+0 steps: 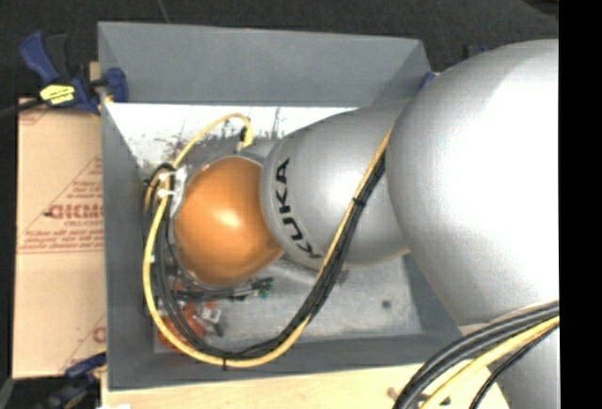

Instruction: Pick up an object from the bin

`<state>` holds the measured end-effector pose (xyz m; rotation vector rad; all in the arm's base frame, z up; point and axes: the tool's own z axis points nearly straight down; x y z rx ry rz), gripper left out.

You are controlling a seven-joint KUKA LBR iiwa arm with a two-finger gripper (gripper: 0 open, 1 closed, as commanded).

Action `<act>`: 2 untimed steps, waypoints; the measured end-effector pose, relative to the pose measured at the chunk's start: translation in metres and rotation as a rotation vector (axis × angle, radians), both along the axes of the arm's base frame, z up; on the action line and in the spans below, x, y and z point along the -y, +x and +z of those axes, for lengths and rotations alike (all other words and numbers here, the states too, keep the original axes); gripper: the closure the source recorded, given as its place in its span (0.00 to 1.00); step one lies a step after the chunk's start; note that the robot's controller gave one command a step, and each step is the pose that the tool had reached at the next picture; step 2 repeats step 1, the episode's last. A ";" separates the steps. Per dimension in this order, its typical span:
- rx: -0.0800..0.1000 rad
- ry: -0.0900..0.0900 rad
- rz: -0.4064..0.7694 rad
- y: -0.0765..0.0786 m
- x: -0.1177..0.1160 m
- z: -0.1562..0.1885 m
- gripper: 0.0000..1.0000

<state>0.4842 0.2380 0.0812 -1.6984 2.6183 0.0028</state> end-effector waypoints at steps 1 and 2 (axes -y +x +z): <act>-0.003 -0.001 -0.003 -0.001 0.001 0.026 1.00; -0.003 -0.001 -0.003 -0.001 0.001 0.026 1.00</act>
Offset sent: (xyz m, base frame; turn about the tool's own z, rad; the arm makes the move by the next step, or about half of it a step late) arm -0.0018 -0.0009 0.0567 0.0016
